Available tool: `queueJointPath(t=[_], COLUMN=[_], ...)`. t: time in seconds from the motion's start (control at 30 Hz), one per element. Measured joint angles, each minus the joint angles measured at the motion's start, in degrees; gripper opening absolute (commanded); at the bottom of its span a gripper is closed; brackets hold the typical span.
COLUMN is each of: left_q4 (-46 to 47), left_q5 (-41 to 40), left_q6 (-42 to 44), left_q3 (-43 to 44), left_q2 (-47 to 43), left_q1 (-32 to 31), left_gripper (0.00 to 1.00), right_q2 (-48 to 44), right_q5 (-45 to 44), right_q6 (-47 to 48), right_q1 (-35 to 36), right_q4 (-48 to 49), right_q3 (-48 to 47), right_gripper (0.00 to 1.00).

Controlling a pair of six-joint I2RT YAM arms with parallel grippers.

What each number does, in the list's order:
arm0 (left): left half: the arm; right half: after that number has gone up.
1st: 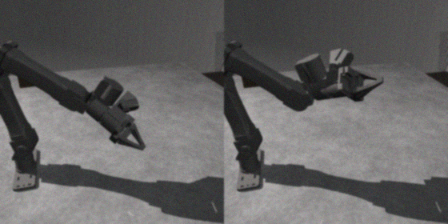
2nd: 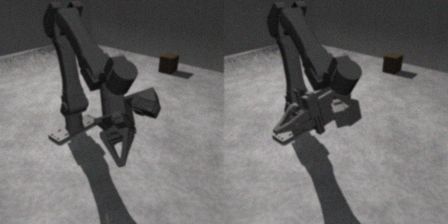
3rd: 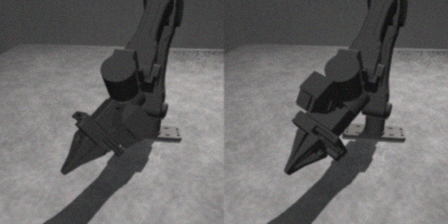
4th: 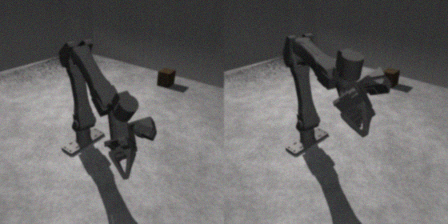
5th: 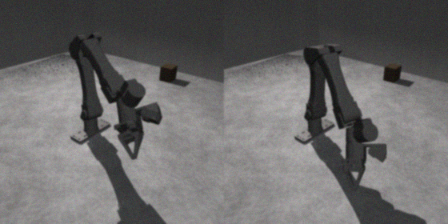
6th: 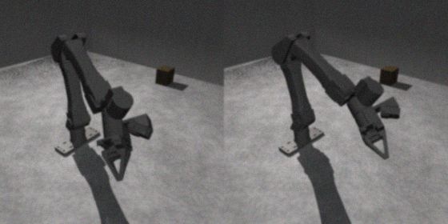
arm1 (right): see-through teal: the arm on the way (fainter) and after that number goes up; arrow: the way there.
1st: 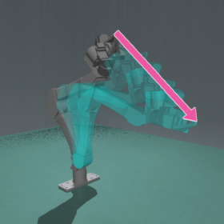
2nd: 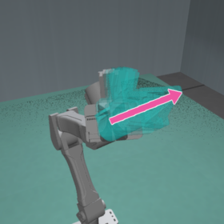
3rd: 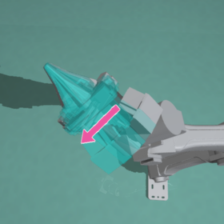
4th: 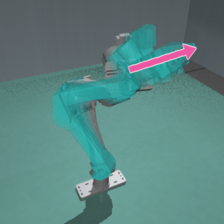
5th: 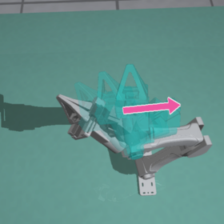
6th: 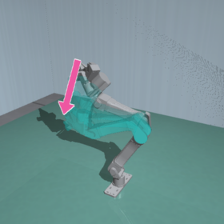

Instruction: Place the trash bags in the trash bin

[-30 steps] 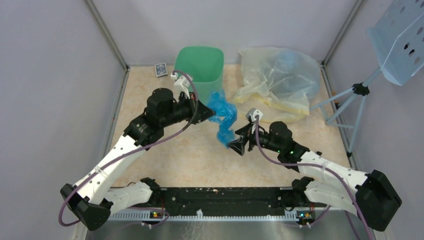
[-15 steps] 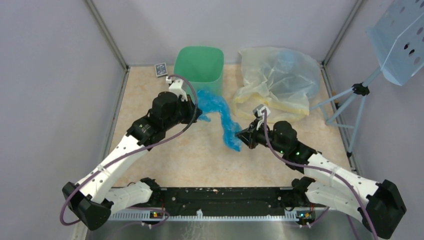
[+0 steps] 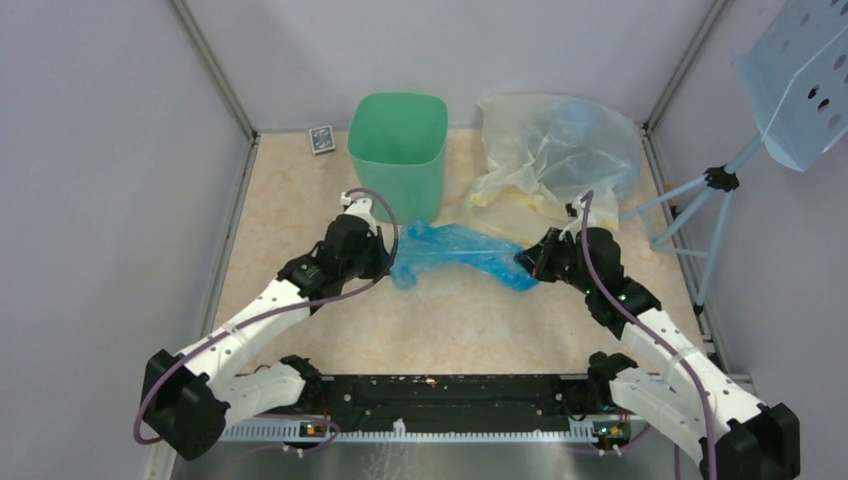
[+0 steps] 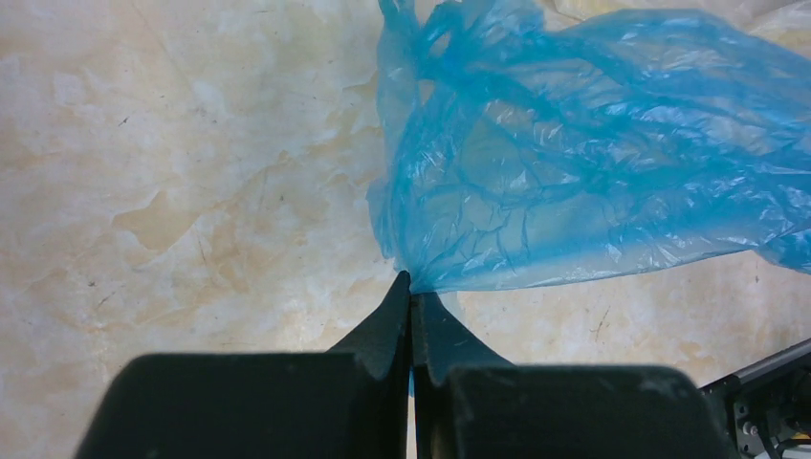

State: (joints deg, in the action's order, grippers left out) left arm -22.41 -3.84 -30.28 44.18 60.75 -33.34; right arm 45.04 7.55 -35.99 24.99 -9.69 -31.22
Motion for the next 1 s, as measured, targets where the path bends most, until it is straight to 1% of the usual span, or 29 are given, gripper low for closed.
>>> queueJointPath(t=[0.1, 0.13, 0.23, 0.27, 0.3, 0.37, 0.4, 0.5, 0.57, 0.6, 0.7, 0.77, 0.83, 0.9, 1.0], left_q4=[1.68, 1.92, 2.38, 2.32, 2.25, 2.12, 2.21, 2.19, 2.21, 2.16, 2.08, 2.03, 2.05, 2.29, 2.54], left_q5=[0.57, 0.92, 2.23, 2.62, 3.17, 5.14, 6.47, 9.09, 9.62, 9.64, 9.51, 9.4, 9.4, 9.42, 9.64], left_q6=[-0.33, -0.48, -0.61, -0.48, -0.42, -0.37, -0.42, -0.61, -0.92, -1.09, -1.57, -2.08, -2.86, -3.58, -4.68], left_q3=[-1.33, -1.64, -2.38, -2.69, -2.91, -3.13, -3.13, -3.13, -3.13, -3.13, -3.15, -3.17, -3.23, -3.43, -3.93], left_q2=[-0.87, -1.22, -2.54, -2.99, -3.39, -4.02, -4.22, -4.68, -4.87, -4.9, -4.9, -4.87, -4.85, -4.68, -4.02], left_q1=[0.52, 0.7, 1.11, 1.44, 1.81, 2.29, 2.49, 2.51, 2.56, 2.58, 3.02, 3.43, 3.91, 4.33, 5.07], left_gripper=[0.0, 0.0, 0.0, 0.0, 0.0, 0.0, 0.0, 0.0, 0.0, 0.0, 0.0, 0.0, 0.0, 0.0, 0.0], right_q2=[1.07, 1.55, 4.37, 5.75, 6.8, 9.18, 10.38, 13.6, 15.12, 15.47, 15.34, 14.32, 12.28, 10.38, 7.69], right_q5=[-0.57, -1.31, -2.34, -2.49, -2.29, -0.74, 0.31, 3.41, 5.57, 6.4, 8.13, 7.72, 6.21, 4.0, -0.28], right_q6=[-2.67, -3.67, -4.72, -4.33, -3.98, -2.05, -0.92, 2.16, 3.87, 4.44, 6.23, 6.86, 6.84, 6.38, 4.66], right_q1=[-1.25, -1.29, -1.57, -1.88, -2.21, -2.71, -2.78, -2.78, -2.78, -2.75, -2.73, -2.69, -2.67, -2.67, -2.67], right_q4=[-2.64, -3.72, -5.35, -5.6, -5.84, -6.25, -6.38, -7.04, -7.48, -7.69, -9.22, -10.08, -11.52, -12.46, -12.68], right_q3=[-0.04, -0.26, -1.75, -2.38, -2.95, -4.33, -5.2, -7.82, -8.63, -8.63, -8.22, -7.37, -6.25, -5.42, -3.5], right_gripper=[0.0, 0.04, 0.22, 0.3, 0.36, 0.5, 0.54, 0.59, 0.65, 0.66, 0.75, 0.78, 0.77, 0.73, 0.64])
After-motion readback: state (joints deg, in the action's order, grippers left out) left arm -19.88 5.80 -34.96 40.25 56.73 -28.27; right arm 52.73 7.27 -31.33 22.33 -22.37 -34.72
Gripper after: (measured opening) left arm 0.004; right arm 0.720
